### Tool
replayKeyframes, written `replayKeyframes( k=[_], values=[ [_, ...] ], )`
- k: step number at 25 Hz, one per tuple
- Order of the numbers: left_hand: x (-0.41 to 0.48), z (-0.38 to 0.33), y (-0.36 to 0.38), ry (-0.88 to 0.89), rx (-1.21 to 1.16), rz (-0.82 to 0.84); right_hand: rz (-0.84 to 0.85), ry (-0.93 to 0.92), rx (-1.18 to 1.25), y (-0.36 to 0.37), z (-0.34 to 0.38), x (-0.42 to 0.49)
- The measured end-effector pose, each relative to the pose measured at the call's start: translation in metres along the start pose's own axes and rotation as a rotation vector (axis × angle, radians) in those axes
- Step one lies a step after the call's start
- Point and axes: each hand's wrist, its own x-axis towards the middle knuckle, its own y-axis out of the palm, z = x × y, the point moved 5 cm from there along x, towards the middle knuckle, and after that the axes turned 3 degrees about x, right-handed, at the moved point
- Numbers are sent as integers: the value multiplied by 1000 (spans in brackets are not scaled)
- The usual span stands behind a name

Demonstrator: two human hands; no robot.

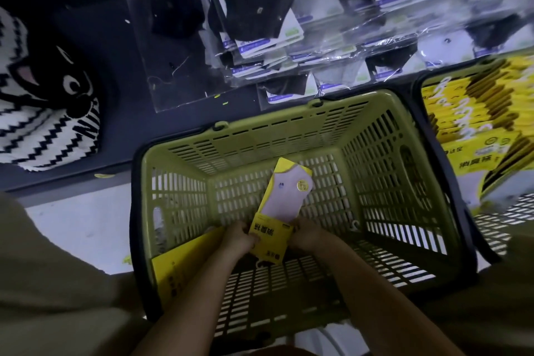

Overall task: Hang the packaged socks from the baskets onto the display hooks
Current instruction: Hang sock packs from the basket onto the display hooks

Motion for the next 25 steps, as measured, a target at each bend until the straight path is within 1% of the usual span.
replayKeyframes(
  k=[3,5,6,7,8,9,10,11,12,14,15,16,17,19,21,23,25],
  values=[
    [-7,-11,-18,20,-30,16,2,44,24,-5,5,-7],
    [-16,-17,-28,18,-121,2,-33,63,3,-7,10,-13],
    [-22,-18,-31,14,-178,1,-49,35,5,-7,14,-15],
    [-29,-20,-34,21,-226,-4,-74,-2,-33,-6,19,-19],
    [-35,-23,-38,51,-258,-24,-144,-37,-125,-9,25,-23],
    [-41,-29,-43,114,-250,-64,-266,-79,-225,-14,32,-27],
    [-47,-37,-49,199,-205,-110,-409,-126,-273,-20,40,-33],
    [-54,-46,-54,283,-146,-134,-513,-191,-289,-23,50,-41],
    [-62,-57,-59,358,-90,-133,-567,-289,-361,-22,61,-48],
    [-79,-76,-67,477,0,-85,-528,-476,-681,-13,84,-59],
    [-88,-84,-73,513,27,-88,-498,-529,-769,-10,93,-64],
    [-98,-91,-80,536,22,-111,-485,-548,-750,-10,99,-68],
    [-110,-96,-91,558,-43,-130,-479,-565,-642,-12,107,-75],
    [-133,-105,-113,615,-261,-101,-447,-619,-295,-19,124,-94],
    [-156,-112,-134,681,-365,-31,-460,-672,-32,-31,143,-117],
    [-175,-117,-152,714,-415,-11,-488,-717,128,-43,167,-140],
    [-192,-124,-166,725,-436,-80,-479,-764,242,-51,193,-158]
  ],
)
